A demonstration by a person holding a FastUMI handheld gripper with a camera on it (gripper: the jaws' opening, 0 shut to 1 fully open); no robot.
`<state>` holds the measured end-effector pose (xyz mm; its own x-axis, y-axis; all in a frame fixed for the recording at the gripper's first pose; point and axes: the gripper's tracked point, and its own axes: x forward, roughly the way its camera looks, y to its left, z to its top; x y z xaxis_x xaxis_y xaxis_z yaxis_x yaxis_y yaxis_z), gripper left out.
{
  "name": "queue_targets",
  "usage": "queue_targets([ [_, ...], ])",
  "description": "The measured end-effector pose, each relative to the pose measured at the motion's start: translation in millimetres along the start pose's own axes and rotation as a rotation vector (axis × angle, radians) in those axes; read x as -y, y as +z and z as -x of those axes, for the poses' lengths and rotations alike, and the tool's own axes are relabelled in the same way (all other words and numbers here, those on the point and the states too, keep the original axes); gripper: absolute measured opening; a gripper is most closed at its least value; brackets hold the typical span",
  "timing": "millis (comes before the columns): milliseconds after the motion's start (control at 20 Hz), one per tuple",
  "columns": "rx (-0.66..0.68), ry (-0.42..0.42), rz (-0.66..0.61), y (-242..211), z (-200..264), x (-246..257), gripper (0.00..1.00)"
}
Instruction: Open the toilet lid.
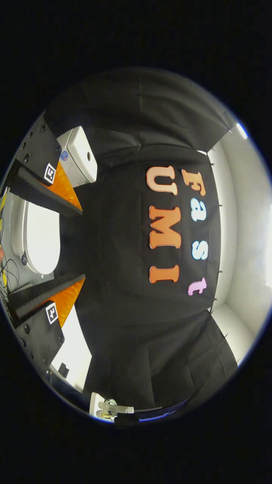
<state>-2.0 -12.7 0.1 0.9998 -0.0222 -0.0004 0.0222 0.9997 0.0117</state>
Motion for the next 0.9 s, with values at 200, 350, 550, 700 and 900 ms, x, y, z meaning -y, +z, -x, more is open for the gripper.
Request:
queue_targets([
  [200, -0.007, -0.007, 0.002, -2, -3, 5, 0.98],
  [350, 0.000, -0.006, 0.009, 1, -1, 2, 0.98],
  [550, 0.008, -0.002, 0.013, 6, -1, 2, 0.98],
  [700, 0.005, -0.003, 0.016, 4, -2, 2, 0.98],
  [900, -0.005, -0.004, 0.019, -5, -7, 3, 0.98],
])
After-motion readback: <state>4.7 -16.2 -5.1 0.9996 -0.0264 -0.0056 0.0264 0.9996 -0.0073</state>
